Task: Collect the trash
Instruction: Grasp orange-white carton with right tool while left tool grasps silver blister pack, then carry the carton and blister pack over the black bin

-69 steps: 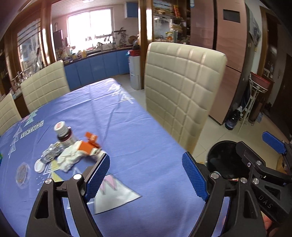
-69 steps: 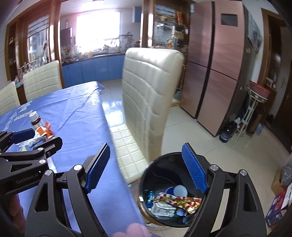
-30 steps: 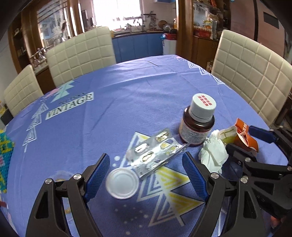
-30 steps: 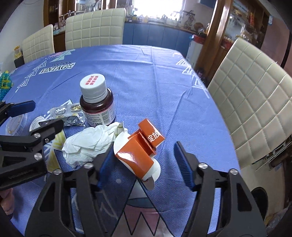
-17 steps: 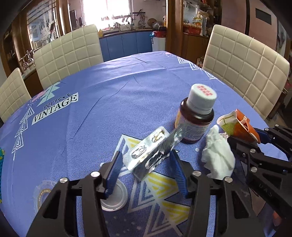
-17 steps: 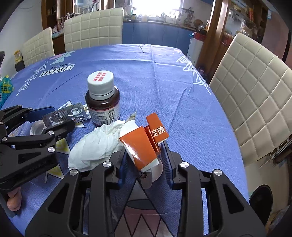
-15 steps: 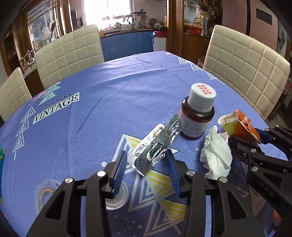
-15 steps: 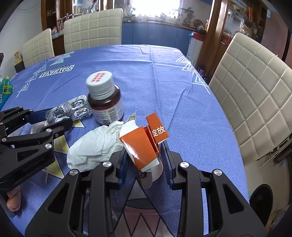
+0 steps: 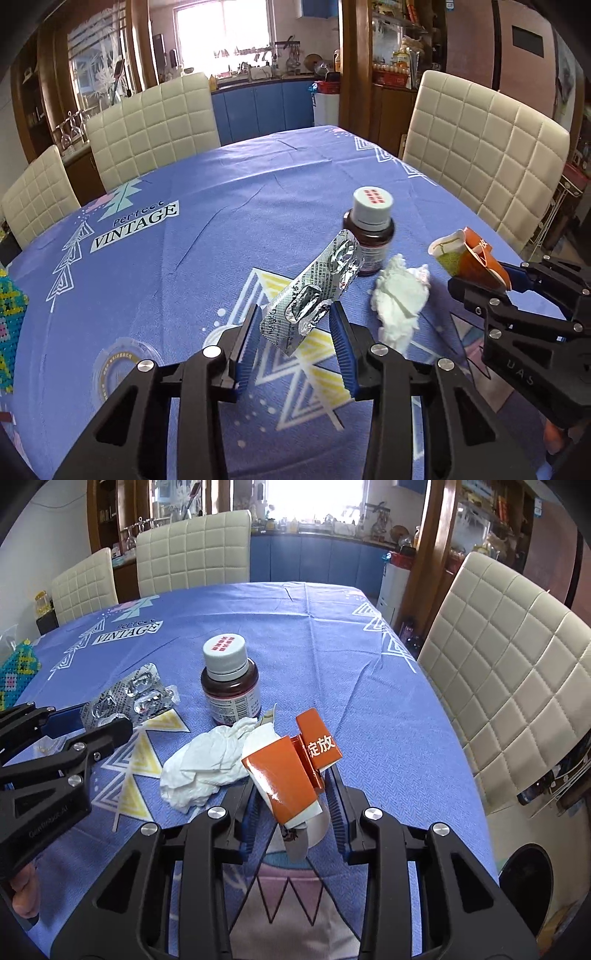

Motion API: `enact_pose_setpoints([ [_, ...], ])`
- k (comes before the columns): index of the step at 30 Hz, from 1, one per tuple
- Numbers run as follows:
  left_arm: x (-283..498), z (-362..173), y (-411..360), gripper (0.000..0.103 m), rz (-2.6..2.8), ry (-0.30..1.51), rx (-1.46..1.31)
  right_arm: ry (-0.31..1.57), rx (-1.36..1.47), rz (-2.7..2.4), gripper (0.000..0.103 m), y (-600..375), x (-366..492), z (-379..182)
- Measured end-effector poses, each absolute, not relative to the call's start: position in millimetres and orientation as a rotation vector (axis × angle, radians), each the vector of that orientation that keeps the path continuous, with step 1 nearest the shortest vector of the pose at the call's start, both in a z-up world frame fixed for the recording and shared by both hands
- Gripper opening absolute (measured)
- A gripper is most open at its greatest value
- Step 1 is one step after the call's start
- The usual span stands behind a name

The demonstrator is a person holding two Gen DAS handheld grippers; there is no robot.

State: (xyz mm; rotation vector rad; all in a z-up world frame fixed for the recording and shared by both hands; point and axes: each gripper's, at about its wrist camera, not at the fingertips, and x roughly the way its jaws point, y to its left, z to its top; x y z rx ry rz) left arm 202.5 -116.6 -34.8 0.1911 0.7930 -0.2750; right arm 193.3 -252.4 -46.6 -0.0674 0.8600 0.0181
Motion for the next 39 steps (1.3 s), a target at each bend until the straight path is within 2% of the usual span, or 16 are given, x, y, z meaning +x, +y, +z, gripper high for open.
enact_pose_setpoints([
  [10, 159, -14, -142, 0.037, -0.298, 0.738, 0.238, 0.806, -0.099, -0.01, 0.035, -270, 145, -22],
  [22, 102, 16, -212, 0.037, -0.389, 0.651, 0.294, 0.722, -0.052, -0.109, 0.035, -337, 83, 11],
  [39, 63, 32, -288, 0.038, -0.497, 0.594, 0.346, 0.656, -0.001, -0.229, 0.035, -409, 29, 30],
])
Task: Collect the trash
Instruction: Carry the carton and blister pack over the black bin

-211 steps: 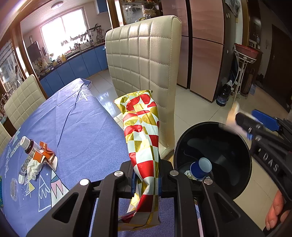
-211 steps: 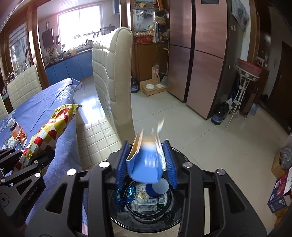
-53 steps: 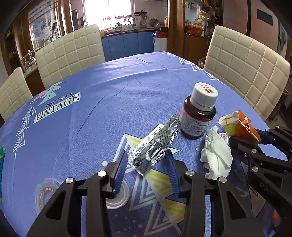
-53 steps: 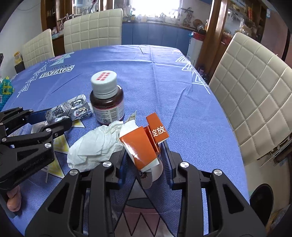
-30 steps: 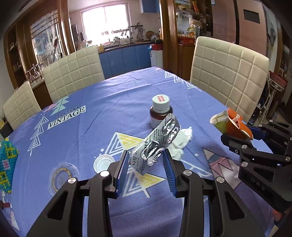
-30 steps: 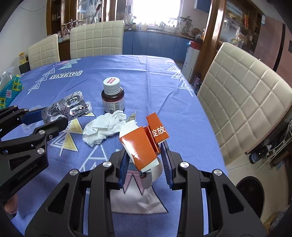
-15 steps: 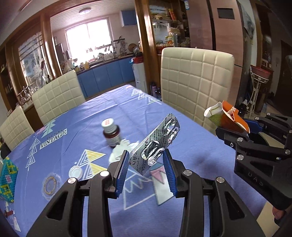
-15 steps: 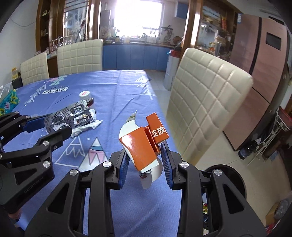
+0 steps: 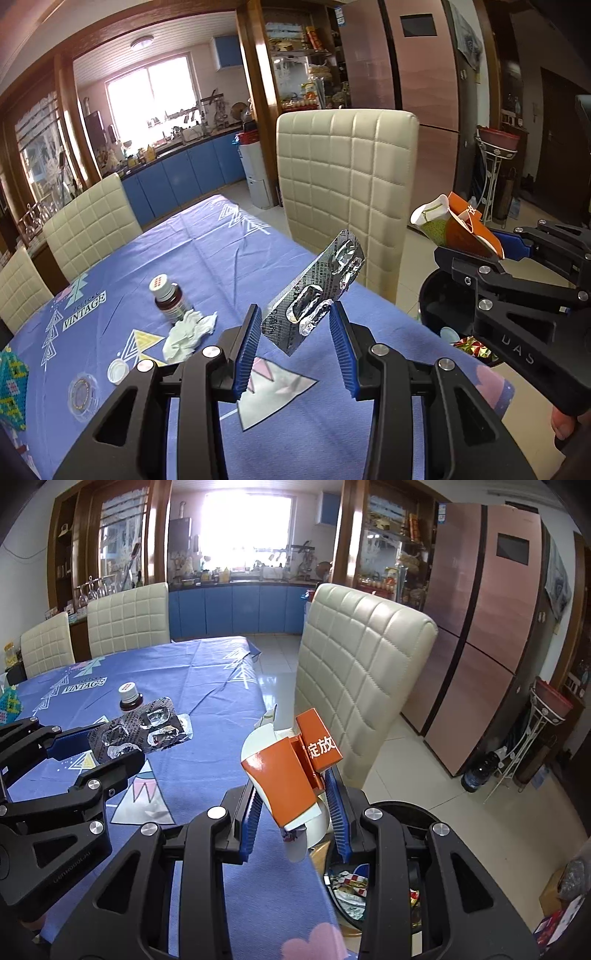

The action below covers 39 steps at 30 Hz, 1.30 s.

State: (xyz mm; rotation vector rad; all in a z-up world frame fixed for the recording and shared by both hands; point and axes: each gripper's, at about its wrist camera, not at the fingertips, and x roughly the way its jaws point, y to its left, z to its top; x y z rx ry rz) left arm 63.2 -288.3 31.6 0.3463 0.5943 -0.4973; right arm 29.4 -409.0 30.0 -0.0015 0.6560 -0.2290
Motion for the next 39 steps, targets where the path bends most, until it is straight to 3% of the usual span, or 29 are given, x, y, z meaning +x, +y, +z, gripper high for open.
enact_pose_setpoints([
  [39, 54, 20, -407, 0.039, -0.65, 0.6, 0.407, 0.654, 0.083, -0.376, 0.037, -518, 5, 21],
])
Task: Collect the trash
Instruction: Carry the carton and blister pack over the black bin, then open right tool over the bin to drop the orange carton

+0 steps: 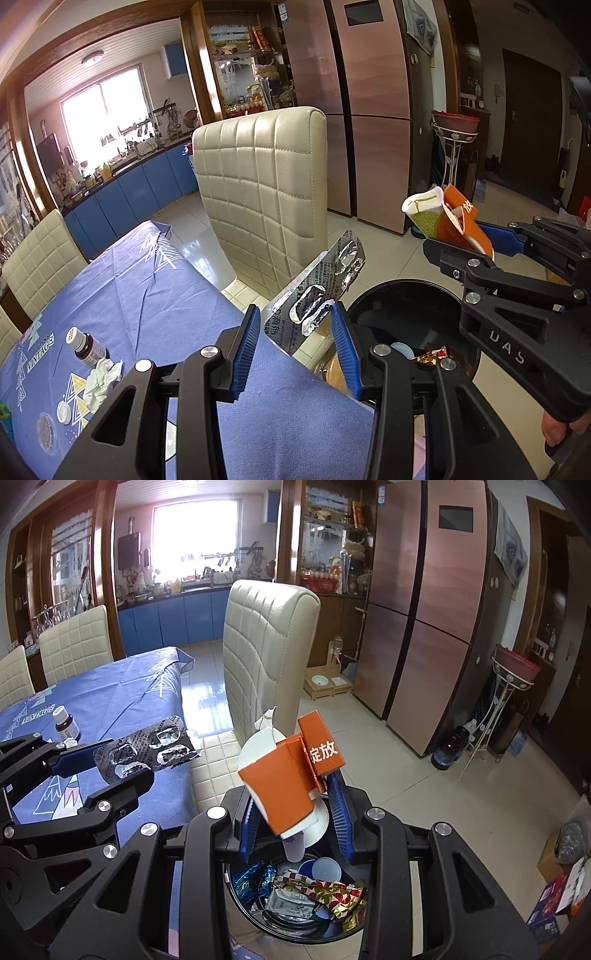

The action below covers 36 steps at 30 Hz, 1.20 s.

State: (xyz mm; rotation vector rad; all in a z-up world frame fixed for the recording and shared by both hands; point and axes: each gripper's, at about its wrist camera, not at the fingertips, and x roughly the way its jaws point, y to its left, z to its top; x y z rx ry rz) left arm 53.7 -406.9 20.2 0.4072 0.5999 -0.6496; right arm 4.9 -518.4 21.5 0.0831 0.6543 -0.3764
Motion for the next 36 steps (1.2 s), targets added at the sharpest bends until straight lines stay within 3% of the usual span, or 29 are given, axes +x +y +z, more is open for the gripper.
enact_pose_setpoints([
  [16, 59, 14, -419, 0.039, -0.643, 0.618, 0.406, 0.659, 0.102, -0.403, 0.039, -538, 13, 17],
  [17, 58, 13, -419, 0.039, -0.643, 0.619, 0.406, 0.657, 0.1, -0.407, 0.043, -537, 13, 16],
  [18, 58, 13, -419, 0.039, -0.643, 0.621, 0.405, 0.646, 0.094, -0.417, 0.06, -537, 12, 17],
  [20, 58, 14, -420, 0.039, -0.645, 0.622, 0.405, 0.606, 0.07, -0.453, 0.084, -537, 9, 21],
  [21, 57, 14, -420, 0.039, -0.646, 0.622, 0.404, 0.592, 0.06, -0.466, 0.089, -537, 8, 22],
  [36, 49, 11, -437, 0.04, -0.684, 0.629, 0.42, 0.587, 0.135, -0.534, 0.096, -567, -14, 19],
])
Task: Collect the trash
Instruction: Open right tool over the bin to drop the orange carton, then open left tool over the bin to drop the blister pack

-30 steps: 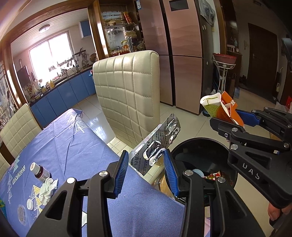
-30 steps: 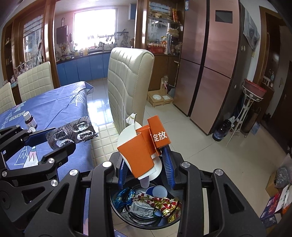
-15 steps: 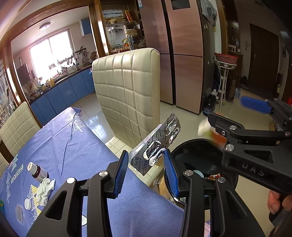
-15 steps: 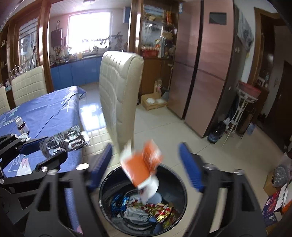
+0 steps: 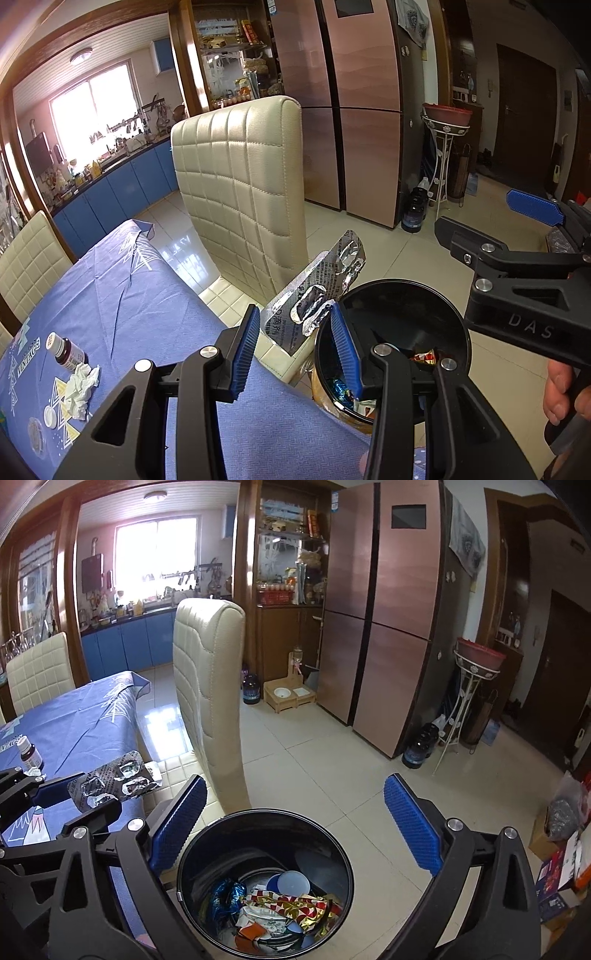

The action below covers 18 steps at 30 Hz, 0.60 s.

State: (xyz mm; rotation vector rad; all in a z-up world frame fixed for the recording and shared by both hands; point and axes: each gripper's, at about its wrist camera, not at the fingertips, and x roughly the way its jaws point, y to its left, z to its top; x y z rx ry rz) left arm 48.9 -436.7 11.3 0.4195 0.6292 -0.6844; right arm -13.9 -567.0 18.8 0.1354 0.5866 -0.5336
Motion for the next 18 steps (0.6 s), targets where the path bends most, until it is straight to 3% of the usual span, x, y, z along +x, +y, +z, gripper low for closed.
enact_pose_setpoints([
  [18, 32, 7, -487, 0.04, -0.766, 0.633, 0.448, 0.587, 0.168, -0.637, 0.096, -611, -47, 15],
])
